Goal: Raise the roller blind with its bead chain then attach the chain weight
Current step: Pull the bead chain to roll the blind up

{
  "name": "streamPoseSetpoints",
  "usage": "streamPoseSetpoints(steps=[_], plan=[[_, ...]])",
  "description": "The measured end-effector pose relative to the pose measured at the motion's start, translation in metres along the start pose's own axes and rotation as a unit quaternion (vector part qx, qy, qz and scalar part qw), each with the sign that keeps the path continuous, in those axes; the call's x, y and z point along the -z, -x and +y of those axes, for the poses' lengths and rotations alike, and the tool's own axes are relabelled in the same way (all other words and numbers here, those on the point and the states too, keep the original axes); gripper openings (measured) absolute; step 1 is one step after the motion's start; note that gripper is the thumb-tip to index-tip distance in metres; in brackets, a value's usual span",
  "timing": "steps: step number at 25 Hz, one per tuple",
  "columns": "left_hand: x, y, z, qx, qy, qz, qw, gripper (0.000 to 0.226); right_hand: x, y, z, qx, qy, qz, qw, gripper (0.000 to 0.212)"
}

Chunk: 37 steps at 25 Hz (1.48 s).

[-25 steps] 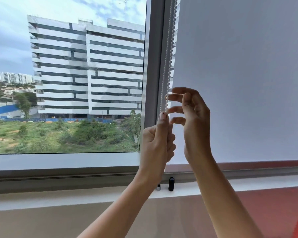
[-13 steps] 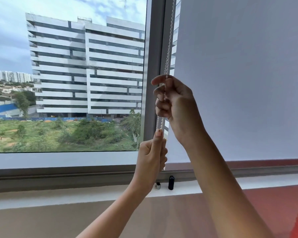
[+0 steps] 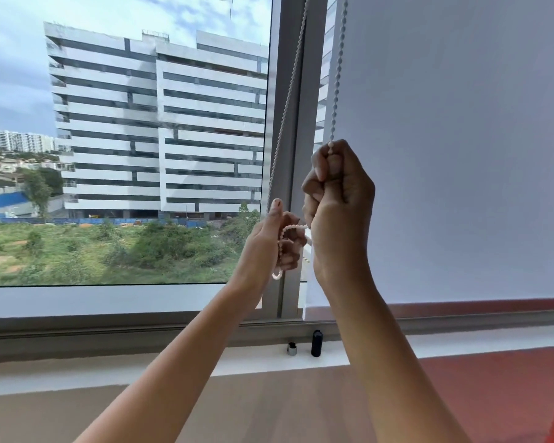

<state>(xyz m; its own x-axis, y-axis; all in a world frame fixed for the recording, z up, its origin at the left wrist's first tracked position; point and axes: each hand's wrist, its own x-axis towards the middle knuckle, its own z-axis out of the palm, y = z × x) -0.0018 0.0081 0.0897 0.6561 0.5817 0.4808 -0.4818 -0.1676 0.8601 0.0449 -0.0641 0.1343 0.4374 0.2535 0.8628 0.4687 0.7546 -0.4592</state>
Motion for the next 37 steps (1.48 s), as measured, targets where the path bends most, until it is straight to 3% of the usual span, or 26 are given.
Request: streamPoseSetpoints(steps=[4,9,12,17,25,29,32,37], plan=[[-0.004,-0.01,0.025,-0.035,-0.025,-0.009,0.999,0.059,0.003,0.032,0.01,-0.028,0.035,0.005,0.999,0.038],[-0.009,-0.01,0.047,-0.06,0.013,-0.079,0.995,0.044,0.014,0.079,0.031,-0.112,0.012,-0.026,0.993,0.059],[-0.015,-0.004,0.057,-0.075,0.045,-0.137,0.987,0.038,0.019,0.092,0.037,-0.118,0.038,-0.027,0.992,0.05],[-0.027,0.004,0.069,-0.029,0.097,-0.206,0.973,0.04,0.024,0.091,0.035,-0.085,0.085,-0.019,0.993,0.05],[-0.034,0.009,0.061,-0.121,0.107,-0.037,0.986,0.048,0.021,0.085,0.035,-0.106,0.1,-0.082,0.986,0.054],[-0.039,0.008,0.056,-0.187,0.066,-0.033,0.98,0.049,0.026,0.067,0.03,-0.057,0.166,-0.032,0.984,0.025],[-0.042,0.015,0.044,-0.203,0.042,-0.017,0.978,0.052,0.03,0.046,0.027,-0.069,0.125,0.005,0.99,0.024],[-0.034,0.037,-0.002,-0.164,0.01,0.025,0.986,0.049,0.034,0.024,0.019,-0.085,0.06,-0.002,0.995,0.029]])
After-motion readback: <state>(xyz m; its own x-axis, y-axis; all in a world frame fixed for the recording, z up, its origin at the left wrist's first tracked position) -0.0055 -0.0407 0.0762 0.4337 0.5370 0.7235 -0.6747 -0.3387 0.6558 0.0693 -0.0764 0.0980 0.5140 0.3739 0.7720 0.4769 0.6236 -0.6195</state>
